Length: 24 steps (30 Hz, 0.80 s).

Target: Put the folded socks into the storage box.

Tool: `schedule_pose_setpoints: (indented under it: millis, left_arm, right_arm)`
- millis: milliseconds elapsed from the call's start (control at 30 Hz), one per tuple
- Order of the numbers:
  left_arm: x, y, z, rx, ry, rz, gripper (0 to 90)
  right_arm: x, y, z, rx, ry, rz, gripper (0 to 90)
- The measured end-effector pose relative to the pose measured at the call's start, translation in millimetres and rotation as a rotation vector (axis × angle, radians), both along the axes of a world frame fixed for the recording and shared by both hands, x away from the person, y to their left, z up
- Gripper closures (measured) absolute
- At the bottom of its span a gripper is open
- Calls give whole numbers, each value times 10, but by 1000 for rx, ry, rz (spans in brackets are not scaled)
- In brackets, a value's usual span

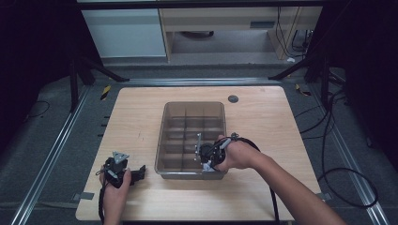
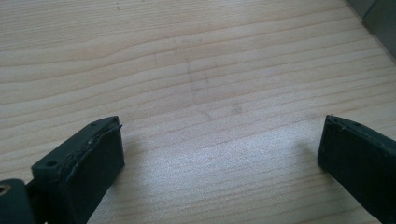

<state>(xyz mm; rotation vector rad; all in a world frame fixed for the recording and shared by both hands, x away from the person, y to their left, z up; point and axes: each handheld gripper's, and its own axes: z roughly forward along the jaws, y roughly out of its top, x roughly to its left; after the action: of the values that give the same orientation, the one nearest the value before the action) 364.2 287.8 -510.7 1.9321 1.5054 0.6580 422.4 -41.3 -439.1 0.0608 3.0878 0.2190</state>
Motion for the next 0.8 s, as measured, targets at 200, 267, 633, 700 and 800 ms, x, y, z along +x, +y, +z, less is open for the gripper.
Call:
schedule_pose_setpoints:
  millis: [200, 267, 633, 700, 800]
  left_arm:
    - [1, 0, 0, 0, 0, 0, 0]
    - [1, 0, 0, 0, 0, -1, 0]
    - [1, 0, 0, 0, 0, -1, 0]
    - [1, 0, 0, 0, 0, 0, 0]
    - [0, -1, 0, 0, 0, 0, 0]
  right_arm:
    - [2, -45, 51, 27, 6, -3, 900]
    - [-9, -56, 77, 31, -2, 2, 900]
    - [-66, -91, 280, 78, -9, 16, 900]
    - [-70, -95, 313, 79, -15, 13, 900]
    - [-67, -110, 331, 82, -20, 9, 900]
